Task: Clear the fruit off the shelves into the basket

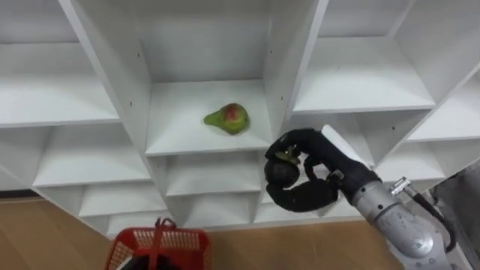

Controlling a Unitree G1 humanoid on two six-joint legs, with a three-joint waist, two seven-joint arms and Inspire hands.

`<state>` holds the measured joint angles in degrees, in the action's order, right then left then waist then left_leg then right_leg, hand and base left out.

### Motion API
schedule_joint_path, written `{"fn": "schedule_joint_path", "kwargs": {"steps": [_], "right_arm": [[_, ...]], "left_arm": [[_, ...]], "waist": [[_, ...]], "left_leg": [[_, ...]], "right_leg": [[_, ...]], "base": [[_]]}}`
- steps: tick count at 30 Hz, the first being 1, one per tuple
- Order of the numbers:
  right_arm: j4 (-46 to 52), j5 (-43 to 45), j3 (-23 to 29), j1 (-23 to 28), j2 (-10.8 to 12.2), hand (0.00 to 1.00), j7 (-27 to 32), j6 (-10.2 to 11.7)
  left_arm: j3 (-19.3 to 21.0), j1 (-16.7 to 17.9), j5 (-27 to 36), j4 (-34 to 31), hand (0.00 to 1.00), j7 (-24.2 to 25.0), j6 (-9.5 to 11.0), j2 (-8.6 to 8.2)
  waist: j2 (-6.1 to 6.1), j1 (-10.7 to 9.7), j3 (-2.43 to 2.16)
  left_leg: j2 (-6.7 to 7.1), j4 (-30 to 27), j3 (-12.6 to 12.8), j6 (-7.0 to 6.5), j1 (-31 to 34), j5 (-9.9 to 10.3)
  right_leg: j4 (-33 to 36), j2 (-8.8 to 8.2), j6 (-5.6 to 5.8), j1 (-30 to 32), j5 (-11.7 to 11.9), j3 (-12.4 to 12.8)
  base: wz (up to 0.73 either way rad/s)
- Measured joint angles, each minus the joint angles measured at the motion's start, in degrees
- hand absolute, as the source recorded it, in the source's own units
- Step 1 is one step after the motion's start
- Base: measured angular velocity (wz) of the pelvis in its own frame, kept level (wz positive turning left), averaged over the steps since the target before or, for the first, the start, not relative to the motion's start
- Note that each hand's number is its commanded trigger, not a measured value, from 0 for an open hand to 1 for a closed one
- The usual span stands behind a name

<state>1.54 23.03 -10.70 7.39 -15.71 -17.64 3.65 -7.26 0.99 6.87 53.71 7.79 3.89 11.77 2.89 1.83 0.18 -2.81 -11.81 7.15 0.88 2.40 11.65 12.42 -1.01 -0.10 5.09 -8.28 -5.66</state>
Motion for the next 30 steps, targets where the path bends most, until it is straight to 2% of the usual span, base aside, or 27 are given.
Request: {"fn": "schedule_joint_path", "kwargs": {"steps": [1,4,7,12,16,21,30], "right_arm": [[-1.54,1.32,-0.77,-0.16,-0.01,1.00,0.01,0.00],[-3.52,3.35,-1.95,-0.27,0.25,1.00,0.19,-0.02],[-8.50,4.27,-2.56,-3.25,1.11,1.00,1.72,0.69],[-13.71,6.50,-5.58,-4.36,1.44,1.00,3.12,1.13],[-17.74,6.50,-6.67,-5.46,2.58,1.00,3.39,2.57],[-24.44,6.50,-8.58,-8.03,2.69,1.00,4.20,3.94],[-26.49,6.48,-10.72,-9.65,2.38,1.00,4.59,3.97]], "left_arm": [[-0.54,-0.77,-0.25,0.10,1.00,0.04,0.43,0.01],[-2.20,-1.34,-0.34,-0.69,1.00,0.27,0.45,-0.08],[-3.67,-1.63,-0.31,-3.31,1.00,0.63,0.53,-0.29],[-7.99,-1.48,-0.31,-6.83,1.00,3.10,2.76,-0.85],[-8.86,-1.74,-0.29,-7.06,1.00,4.17,3.86,-0.86],[-11.62,-1.87,-1.24,-9.74,1.00,4.52,4.58,-0.79],[-14.20,-3.93,-2.55,-14.31,1.00,6.55,5.22,-0.78]], "waist": [[0.00,-0.02,0.18],[0.02,0.01,0.19],[0.10,-0.59,0.31],[-0.83,0.09,0.96],[-0.90,-0.01,1.01],[-1.18,0.10,0.97],[-1.64,0.08,0.97]], "left_leg": [[0.00,0.00,0.01,-0.02,0.06,-0.02],[0.00,-0.26,0.03,-0.02,1.17,-0.02],[-0.01,-2.59,-0.58,-0.03,4.91,-0.01],[0.11,-3.74,-1.08,-0.21,7.73,-0.13],[0.15,-3.99,-1.06,-0.30,9.39,-0.42],[0.17,-4.26,-1.12,-0.34,10.89,-0.51],[0.13,-4.94,-1.13,-0.34,12.90,-0.51]], "right_leg": [[0.13,0.00,0.00,0.14,0.00,-0.05],[0.29,-0.01,0.01,1.24,-0.01,0.03],[1.49,-0.34,-0.22,4.31,0.16,-0.64],[2.72,-0.56,-0.22,7.00,0.16,-0.91],[3.39,-0.63,-0.32,8.87,0.14,-0.80],[3.31,-0.76,-0.37,10.13,0.20,-1.05],[3.56,-1.01,-0.38,11.69,0.20,-2.14]], "base": [[0.00],[0.00],[0.08],[0.04],[0.00],[0.01],[0.02]]}}
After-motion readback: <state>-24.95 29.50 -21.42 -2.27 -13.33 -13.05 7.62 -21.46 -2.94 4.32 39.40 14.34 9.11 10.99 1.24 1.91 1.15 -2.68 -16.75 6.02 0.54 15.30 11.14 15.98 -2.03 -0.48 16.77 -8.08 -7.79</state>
